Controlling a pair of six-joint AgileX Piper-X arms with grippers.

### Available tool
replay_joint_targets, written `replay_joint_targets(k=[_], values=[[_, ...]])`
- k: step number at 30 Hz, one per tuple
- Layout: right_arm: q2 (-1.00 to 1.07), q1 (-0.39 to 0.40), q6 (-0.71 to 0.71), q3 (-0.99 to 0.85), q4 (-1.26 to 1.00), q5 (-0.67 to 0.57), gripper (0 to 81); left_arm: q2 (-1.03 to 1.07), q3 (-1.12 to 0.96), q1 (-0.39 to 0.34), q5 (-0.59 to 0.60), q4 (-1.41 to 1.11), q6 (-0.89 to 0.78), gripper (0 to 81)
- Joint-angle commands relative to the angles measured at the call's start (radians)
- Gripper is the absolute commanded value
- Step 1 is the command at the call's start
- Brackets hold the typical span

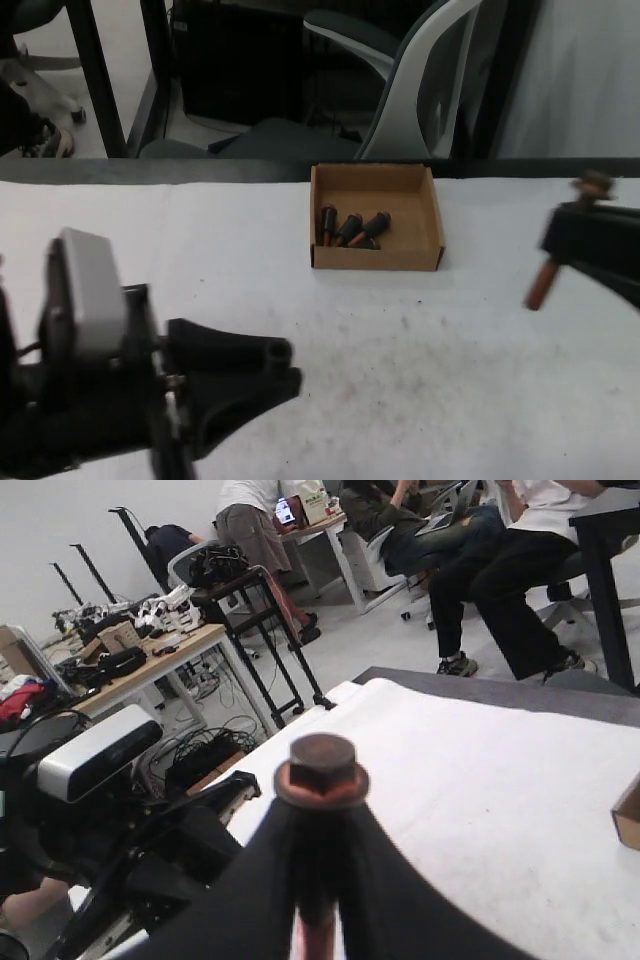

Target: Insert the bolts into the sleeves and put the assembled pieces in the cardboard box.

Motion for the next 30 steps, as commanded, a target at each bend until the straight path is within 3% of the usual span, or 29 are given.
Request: replay_joint_targets(k=[1, 11, 30], values=[[0.109, 0.032, 0.011, -0.001, -0.131, 0.004, 0.2, 0.117, -0.006, -0.052, 0.011, -0.222, -0.062, 0.8], [0.369, 0.077, 0.066, -0.009, -0.364, -0.002, 0.2, 0.221, -0.006, -0.071, -0.045, -0.355, -0.125, 0.8], [0.517, 0.159, 0.039, -0.109, -0.365, -0.079, 0.2, 0.226, -0.007, -0.071, -0.045, -0.309, -0.086, 0.8]])
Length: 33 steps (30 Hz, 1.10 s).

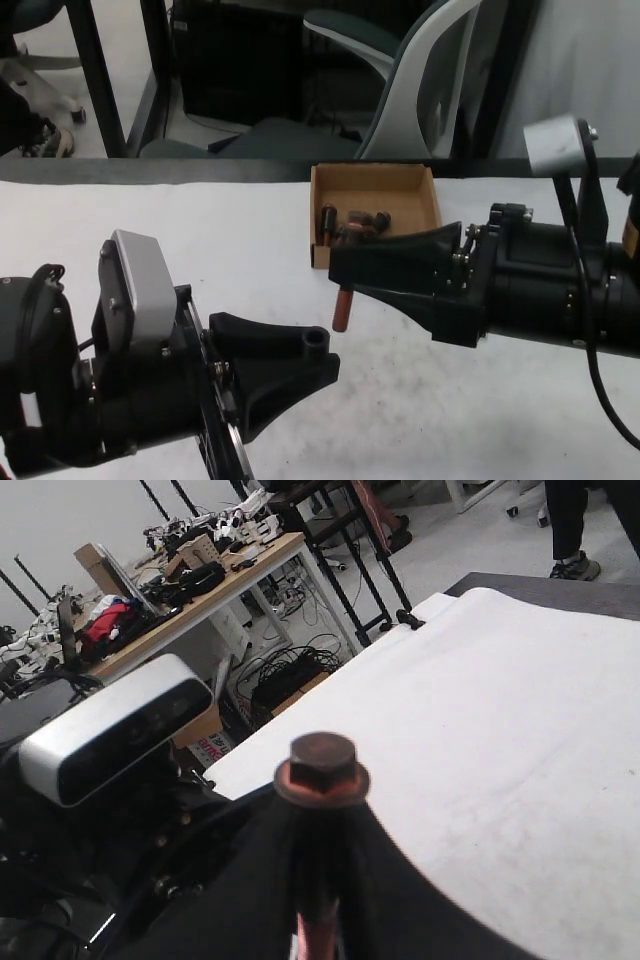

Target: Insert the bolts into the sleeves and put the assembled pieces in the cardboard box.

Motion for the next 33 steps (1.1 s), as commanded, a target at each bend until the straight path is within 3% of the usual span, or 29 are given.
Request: replay_joint_targets(k=[1, 33], values=[[0.001, 0.003, -0.009, -0.013, -0.021, -0.010, 0.2, 0.002, -0.007, -0.005, 0.022, -0.016, 0.028, 0.8], [0.053, 0.014, -0.009, -0.013, -0.015, -0.016, 0.2, 0.002, -0.007, -0.005, 0.036, -0.021, 0.012, 0.8]])
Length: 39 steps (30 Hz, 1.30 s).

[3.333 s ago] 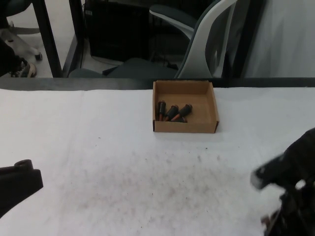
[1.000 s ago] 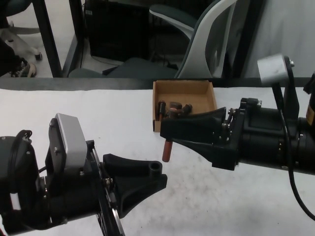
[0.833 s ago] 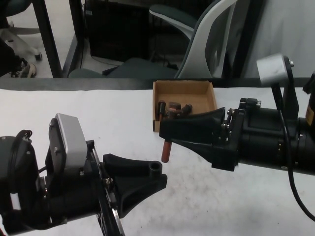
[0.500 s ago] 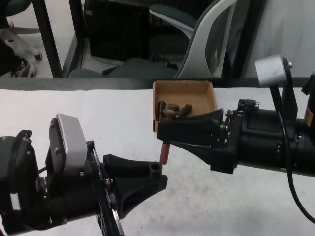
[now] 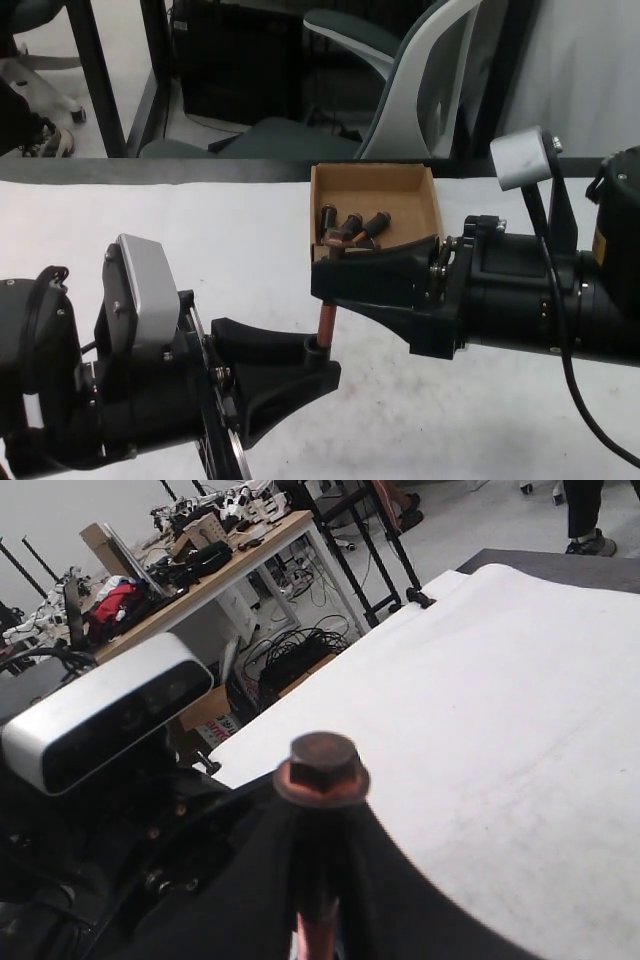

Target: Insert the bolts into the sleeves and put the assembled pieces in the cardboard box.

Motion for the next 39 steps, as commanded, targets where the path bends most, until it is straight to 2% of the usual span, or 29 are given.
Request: replay_joint_targets(k=[1, 17, 23, 31, 39], values=[[0.003, 0.002, -0.009, -0.012, -0.005, -0.008, 0.2, 0.002, -0.007, -0.005, 0.026, -0.037, 0.010, 0.8], [0.017, 0.021, -0.093, -0.012, -0.005, -0.008, 0.2, 0.002, -0.029, -0.005, 0.056, -0.081, -0.074, 0.8], [0.017, 0.022, -0.164, -0.012, -0.005, -0.008, 0.2, 0.002, -0.029, -0.005, 0.103, -0.081, -0.225, 0.8], [0.017, 0.022, -0.167, -0.012, -0.005, -0.008, 0.2, 0.002, -0.029, -0.005, 0.109, -0.084, -0.386, 0.8], [0.017, 0.022, -0.186, -0.012, -0.005, -0.015, 0.2, 0.002, -0.029, -0.002, 0.109, -0.119, -0.401, 0.8]])
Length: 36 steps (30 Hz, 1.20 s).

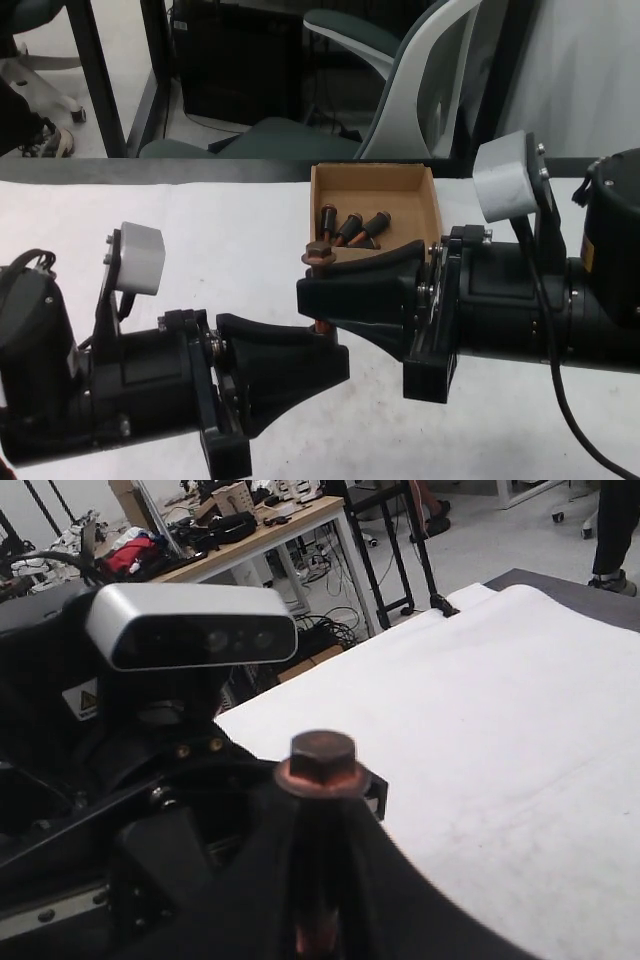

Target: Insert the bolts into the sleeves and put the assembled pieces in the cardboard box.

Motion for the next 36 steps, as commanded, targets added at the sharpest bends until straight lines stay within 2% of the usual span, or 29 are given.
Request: replay_joint_targets(k=[1, 3, 5, 12, 14, 22, 28, 30, 32, 33, 36], values=[[0.007, 0.001, -0.014, -0.008, -0.003, 0.012, 0.2, -0.001, -0.017, -0.001, 0.031, -0.057, -0.007, 0.8], [0.007, 0.001, -0.014, -0.008, -0.003, 0.012, 0.3, -0.001, -0.017, -0.001, 0.031, -0.061, -0.007, 0.8], [0.007, 0.001, -0.014, -0.008, -0.003, 0.012, 3.9, -0.001, -0.017, -0.001, 0.031, -0.061, -0.007, 0.8], [-0.040, -0.001, -0.014, -0.008, -0.003, 0.015, 36.0, -0.001, -0.017, -0.001, 0.031, -0.060, 0.012, 0.8], [-0.068, -0.001, -0.017, -0.008, 0.011, 0.033, 39.6, -0.001, -0.017, -0.001, 0.029, -0.060, 0.049, 0.8], [-0.230, -0.001, -0.151, -0.008, 0.400, 0.137, 39.3, -0.001, -0.019, -0.001, -0.016, -0.060, 0.097, 0.8], [-0.399, -0.001, -0.154, -0.008, 0.681, 0.209, 38.2, -0.001, -0.069, -0.001, -0.077, 0.035, 0.115, 0.8], [-0.447, -0.001, -0.154, -0.008, 0.798, 0.265, 27.4, -0.001, -0.124, -0.001, -0.120, 0.165, 0.181, 0.8], [-0.482, -0.001, -0.154, -0.008, 0.906, 0.317, 5.9, 0.006, -0.197, -0.001, -0.178, 0.321, 0.258, 0.8], [-0.494, -0.001, -0.150, -0.008, 0.958, 0.339, 0.3, 0.014, -0.237, -0.001, -0.207, 0.394, 0.286, 0.8], [-0.510, -0.001, -0.163, -0.008, 1.044, 0.402, 0.0, 0.072, -0.345, -0.001, -0.268, 0.531, 0.324, 0.8]])
